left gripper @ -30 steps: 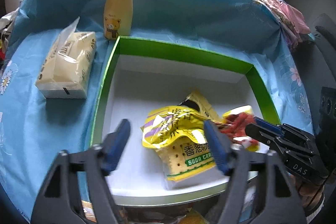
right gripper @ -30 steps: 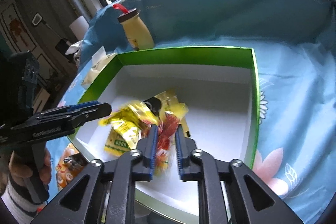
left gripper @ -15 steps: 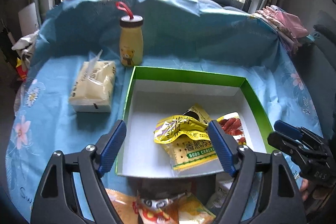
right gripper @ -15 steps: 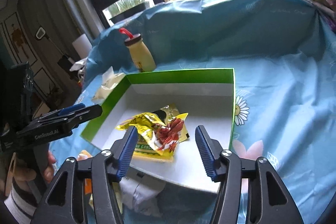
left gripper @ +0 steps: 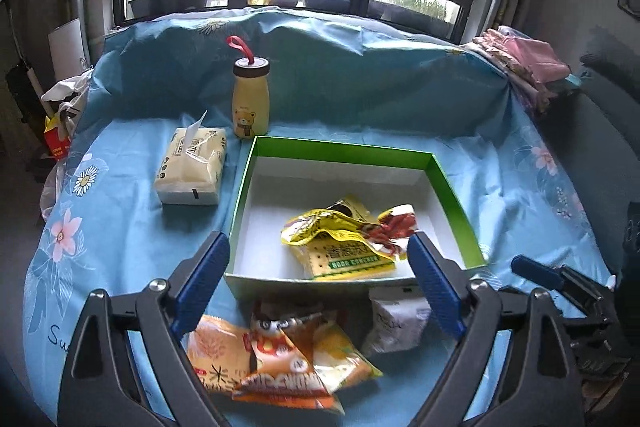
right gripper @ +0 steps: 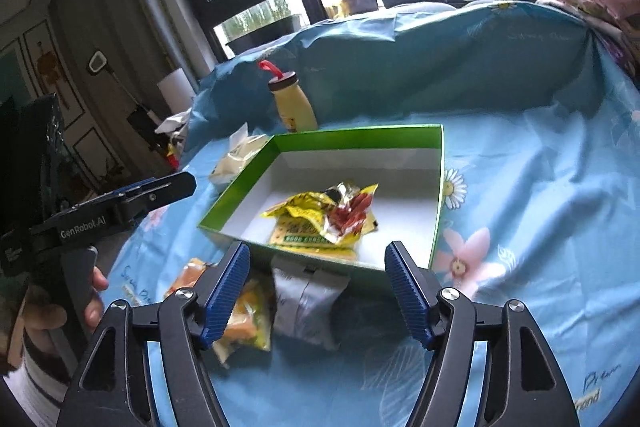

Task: Organize snacks
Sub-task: 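Raise the open left gripper away from the box, then move the left gripper down to the orange cartoon-face snack bag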

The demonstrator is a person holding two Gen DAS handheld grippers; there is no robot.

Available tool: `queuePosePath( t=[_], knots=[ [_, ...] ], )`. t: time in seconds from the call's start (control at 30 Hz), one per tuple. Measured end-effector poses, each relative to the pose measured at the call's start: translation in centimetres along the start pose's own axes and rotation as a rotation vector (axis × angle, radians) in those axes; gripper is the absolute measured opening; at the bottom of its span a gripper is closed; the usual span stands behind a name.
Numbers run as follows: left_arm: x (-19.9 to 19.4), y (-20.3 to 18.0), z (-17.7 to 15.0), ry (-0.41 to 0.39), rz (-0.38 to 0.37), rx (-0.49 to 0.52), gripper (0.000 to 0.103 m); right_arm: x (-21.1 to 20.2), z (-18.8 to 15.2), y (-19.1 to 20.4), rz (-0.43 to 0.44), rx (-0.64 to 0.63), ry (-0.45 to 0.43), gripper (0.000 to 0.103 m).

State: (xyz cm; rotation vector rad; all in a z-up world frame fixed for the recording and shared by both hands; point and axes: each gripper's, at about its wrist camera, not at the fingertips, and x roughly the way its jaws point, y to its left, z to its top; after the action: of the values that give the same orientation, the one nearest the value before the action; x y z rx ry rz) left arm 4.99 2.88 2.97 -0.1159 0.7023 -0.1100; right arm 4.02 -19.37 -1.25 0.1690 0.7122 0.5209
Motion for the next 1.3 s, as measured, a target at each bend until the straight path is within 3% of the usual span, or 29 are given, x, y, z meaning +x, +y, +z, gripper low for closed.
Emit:
queuePosePath(
  t=[0.17,0.27,0.6,0.87,0.97,1.2,1.3],
  knots=[
    [-1.4,-0.5,-0.5,-0.010,0.001,0.006,0.092,-1.0,-0.9,0.5,0.004,0.002,0.004,0.072],
    [-1.9,-0.4,-1.0,-0.006,-0.005,-0.005,0.103,-1.4,-1.1,0.9,0.008,0.004,0.006,0.074],
    [-3.3,1.8,-2.8,0.021,-0.007,-0.081,0.103,-2.3,-2.5,2.1,0.046,0.001,0.032,0.077],
    [-3.3,6.2,-5.5,0.086,-0.002,-0.224,0.103,-2.3,-3.4,2.8,0.090,-0.023,0.058,0.078],
    [-3.0,7.8,-6.8,0.127,-0.060,-0.299,0.103,-2.1,-3.8,3.2,0.098,-0.039,0.069,0.078],
    [-1.9,9.7,-9.6,0.207,-0.272,-0.457,0.102,-1.0,-4.9,3.8,0.118,-0.059,0.109,0.078],
    [-1.3,9.8,-10.1,0.226,-0.301,-0.484,0.102,0.1,-5.5,4.7,0.126,-0.092,0.136,0.078]
  ],
)
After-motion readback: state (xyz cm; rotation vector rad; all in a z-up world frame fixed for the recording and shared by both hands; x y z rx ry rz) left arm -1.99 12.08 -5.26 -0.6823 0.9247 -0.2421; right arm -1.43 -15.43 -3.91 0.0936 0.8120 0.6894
